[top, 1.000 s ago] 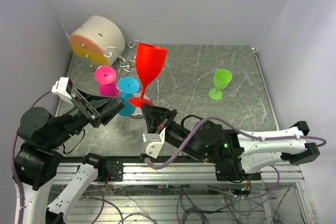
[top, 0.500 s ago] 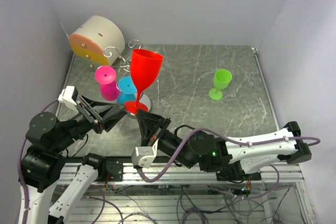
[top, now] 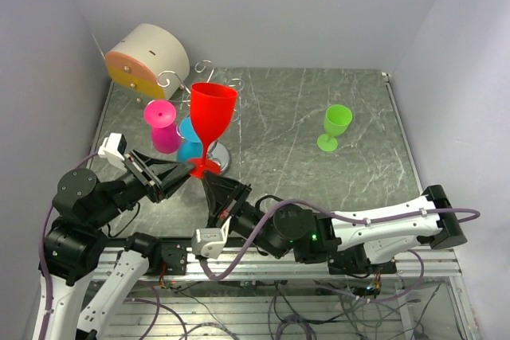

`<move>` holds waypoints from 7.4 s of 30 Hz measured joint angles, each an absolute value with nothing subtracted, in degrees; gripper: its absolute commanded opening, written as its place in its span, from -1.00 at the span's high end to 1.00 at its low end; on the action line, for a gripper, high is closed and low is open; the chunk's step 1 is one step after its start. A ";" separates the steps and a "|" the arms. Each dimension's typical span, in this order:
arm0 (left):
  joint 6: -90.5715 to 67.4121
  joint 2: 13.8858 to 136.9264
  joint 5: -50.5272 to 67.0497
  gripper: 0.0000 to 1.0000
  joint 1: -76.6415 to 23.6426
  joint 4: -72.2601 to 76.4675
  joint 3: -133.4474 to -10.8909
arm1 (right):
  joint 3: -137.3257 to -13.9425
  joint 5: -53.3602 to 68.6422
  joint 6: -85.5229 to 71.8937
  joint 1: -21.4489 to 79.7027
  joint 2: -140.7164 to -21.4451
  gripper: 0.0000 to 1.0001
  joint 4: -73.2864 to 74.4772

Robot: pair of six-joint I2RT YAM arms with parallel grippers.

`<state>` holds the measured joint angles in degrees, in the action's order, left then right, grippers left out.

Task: Take the wine glass off the wine glass rack

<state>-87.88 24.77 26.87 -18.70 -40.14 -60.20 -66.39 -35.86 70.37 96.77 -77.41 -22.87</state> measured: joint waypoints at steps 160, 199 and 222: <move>-36.86 12.36 -19.09 -0.02 -20.10 -50.35 -50.13 | -88.18 21.61 -26.09 -8.21 -75.90 0.39 43.40; -37.36 10.66 -20.10 -0.02 -20.18 -50.39 -50.13 | -63.46 11.44 -71.81 53.12 -77.87 0.38 -11.55; -37.52 9.56 -20.47 -0.02 -20.21 -50.41 -50.13 | -62.24 -0.56 -73.43 58.54 -79.50 0.39 -14.87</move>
<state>-37.52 9.56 -20.47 -20.21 -50.41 -50.13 -62.24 -0.56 -73.43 58.54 -79.50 -14.87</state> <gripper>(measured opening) 0.511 0.309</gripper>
